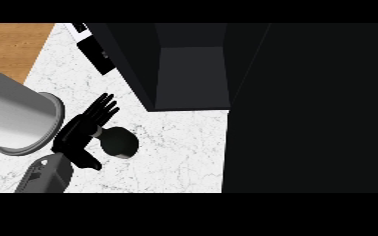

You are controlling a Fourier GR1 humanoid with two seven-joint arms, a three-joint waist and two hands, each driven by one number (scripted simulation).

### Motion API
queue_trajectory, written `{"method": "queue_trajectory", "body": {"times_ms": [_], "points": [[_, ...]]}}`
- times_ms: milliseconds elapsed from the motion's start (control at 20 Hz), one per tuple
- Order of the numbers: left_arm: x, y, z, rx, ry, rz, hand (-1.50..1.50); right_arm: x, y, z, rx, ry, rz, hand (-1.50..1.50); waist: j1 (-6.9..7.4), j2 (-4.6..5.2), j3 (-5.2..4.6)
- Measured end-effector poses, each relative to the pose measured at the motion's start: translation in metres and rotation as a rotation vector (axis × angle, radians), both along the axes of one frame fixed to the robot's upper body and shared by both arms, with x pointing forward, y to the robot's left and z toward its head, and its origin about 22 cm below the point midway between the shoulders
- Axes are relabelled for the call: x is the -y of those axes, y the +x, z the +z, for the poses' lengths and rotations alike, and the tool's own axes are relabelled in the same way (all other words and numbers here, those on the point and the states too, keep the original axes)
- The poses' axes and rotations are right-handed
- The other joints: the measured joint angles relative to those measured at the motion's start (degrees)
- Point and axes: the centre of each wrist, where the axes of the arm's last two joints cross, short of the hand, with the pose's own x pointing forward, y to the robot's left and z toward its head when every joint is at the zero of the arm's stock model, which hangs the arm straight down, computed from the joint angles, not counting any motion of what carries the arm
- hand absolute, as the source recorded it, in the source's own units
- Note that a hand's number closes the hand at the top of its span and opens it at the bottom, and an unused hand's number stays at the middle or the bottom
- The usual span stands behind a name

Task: Pick up the wine, place it into the cabinet and close the cabinet

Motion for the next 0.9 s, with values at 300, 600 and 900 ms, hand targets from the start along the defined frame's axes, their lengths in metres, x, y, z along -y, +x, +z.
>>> {"method": "queue_trajectory", "body": {"times_ms": [300,600,900], "points": [[0.003,-0.003,-0.018,-0.062,-0.005,-0.005,-1.50,-0.003,0.003,0.001,0.002,0.017,0.007,-1.50,0.01,0.09,-0.05],[0.018,-0.004,-0.033,-0.092,-0.031,0.014,-1.50,-0.006,0.006,0.004,0.006,0.025,0.017,-1.50,-0.33,0.20,-0.11],[0.025,-0.006,-0.041,-0.102,-0.060,0.040,-1.50,-0.008,0.005,0.003,0.001,0.034,0.022,-1.50,-0.52,0.18,-0.12]]}}
